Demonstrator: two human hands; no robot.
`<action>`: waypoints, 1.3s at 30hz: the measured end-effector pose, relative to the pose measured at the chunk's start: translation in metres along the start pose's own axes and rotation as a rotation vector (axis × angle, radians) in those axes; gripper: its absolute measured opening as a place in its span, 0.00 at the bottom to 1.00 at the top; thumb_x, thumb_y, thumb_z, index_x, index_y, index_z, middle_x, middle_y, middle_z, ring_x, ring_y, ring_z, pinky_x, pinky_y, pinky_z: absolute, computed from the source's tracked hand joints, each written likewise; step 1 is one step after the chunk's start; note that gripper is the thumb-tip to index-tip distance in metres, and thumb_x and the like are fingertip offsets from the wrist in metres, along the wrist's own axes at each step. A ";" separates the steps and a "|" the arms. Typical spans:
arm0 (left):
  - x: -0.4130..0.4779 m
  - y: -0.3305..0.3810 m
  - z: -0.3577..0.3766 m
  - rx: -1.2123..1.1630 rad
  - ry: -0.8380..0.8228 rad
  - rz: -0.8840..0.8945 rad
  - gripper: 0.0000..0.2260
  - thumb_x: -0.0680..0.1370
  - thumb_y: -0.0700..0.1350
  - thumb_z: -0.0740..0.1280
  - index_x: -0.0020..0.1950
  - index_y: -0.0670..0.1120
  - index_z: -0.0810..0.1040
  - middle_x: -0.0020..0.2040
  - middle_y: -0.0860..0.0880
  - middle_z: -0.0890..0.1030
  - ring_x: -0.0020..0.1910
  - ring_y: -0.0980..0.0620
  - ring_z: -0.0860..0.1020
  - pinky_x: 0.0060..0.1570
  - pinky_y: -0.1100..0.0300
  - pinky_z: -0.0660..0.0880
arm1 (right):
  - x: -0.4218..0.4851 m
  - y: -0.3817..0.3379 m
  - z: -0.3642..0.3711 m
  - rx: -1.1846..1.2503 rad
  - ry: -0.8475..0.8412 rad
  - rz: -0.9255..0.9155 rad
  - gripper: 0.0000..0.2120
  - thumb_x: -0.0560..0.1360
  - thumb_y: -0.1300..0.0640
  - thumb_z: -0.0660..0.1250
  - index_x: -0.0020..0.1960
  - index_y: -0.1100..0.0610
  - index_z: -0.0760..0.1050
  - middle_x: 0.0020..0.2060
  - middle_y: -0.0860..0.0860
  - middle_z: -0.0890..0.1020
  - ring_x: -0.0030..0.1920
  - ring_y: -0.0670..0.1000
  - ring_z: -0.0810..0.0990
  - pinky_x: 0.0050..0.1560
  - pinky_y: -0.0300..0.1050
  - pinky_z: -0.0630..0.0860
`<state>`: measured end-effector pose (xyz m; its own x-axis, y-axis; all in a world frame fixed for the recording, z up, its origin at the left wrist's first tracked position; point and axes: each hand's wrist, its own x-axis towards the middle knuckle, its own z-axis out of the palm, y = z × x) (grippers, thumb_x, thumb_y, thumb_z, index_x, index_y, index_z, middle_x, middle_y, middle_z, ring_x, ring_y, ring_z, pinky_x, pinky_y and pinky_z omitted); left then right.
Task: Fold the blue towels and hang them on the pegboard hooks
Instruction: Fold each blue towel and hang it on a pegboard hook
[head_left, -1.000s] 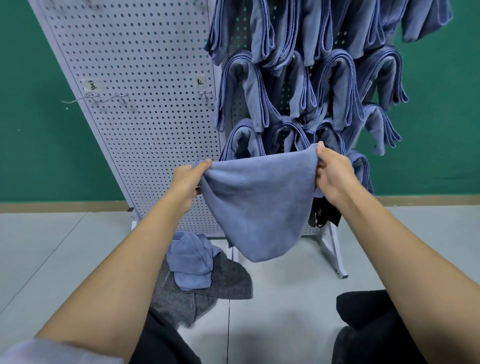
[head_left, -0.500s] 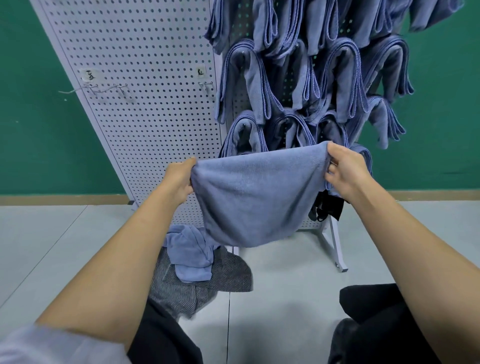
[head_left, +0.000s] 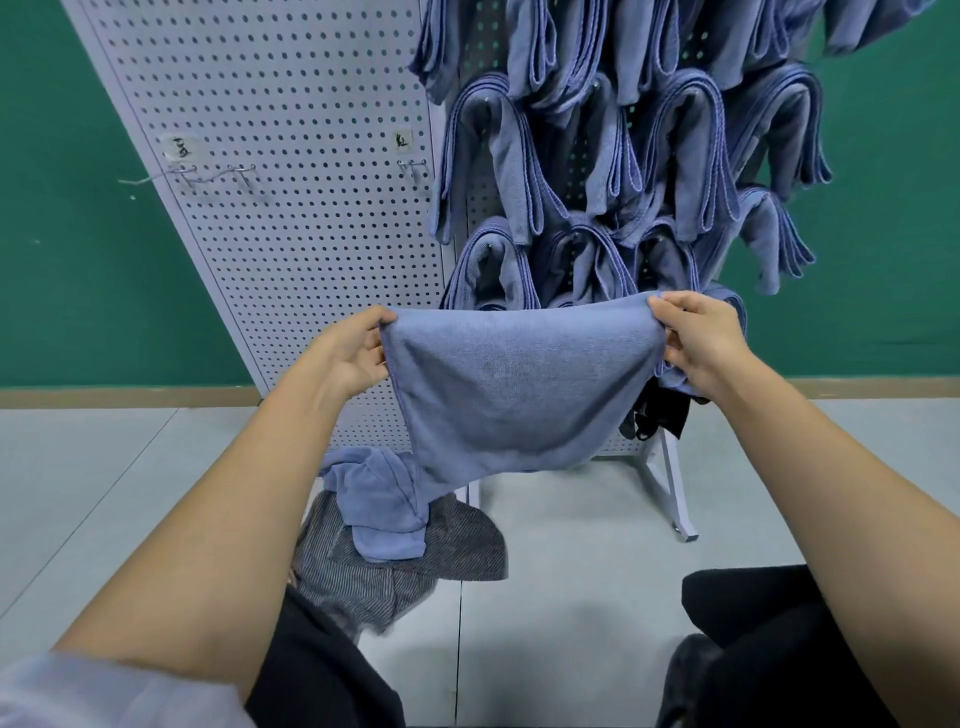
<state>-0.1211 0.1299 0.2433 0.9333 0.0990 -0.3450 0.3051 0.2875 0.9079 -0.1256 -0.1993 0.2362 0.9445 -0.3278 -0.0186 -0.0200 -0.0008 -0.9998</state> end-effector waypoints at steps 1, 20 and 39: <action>0.000 0.000 0.000 0.000 -0.009 -0.006 0.03 0.79 0.39 0.62 0.45 0.43 0.74 0.41 0.48 0.77 0.38 0.53 0.74 0.38 0.61 0.74 | 0.000 0.000 0.000 -0.003 0.003 -0.004 0.06 0.77 0.59 0.67 0.41 0.54 0.76 0.29 0.49 0.70 0.22 0.44 0.65 0.21 0.34 0.63; -0.004 -0.001 -0.007 0.319 0.098 0.263 0.12 0.73 0.31 0.70 0.52 0.44 0.82 0.46 0.49 0.81 0.43 0.54 0.78 0.46 0.61 0.77 | 0.006 0.004 -0.005 -0.102 -0.083 -0.062 0.05 0.75 0.64 0.69 0.46 0.56 0.80 0.38 0.49 0.78 0.37 0.46 0.74 0.42 0.37 0.74; -0.001 -0.002 -0.022 0.679 0.142 0.486 0.07 0.80 0.43 0.64 0.45 0.41 0.76 0.38 0.48 0.74 0.38 0.52 0.70 0.44 0.62 0.70 | -0.005 -0.002 -0.007 -0.493 -0.006 -0.334 0.05 0.77 0.58 0.67 0.44 0.58 0.75 0.35 0.51 0.75 0.32 0.43 0.73 0.36 0.34 0.69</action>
<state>-0.1266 0.1502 0.2369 0.9713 0.1956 0.1354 -0.0342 -0.4485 0.8931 -0.1322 -0.2044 0.2383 0.9278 -0.2288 0.2948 0.1303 -0.5416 -0.8305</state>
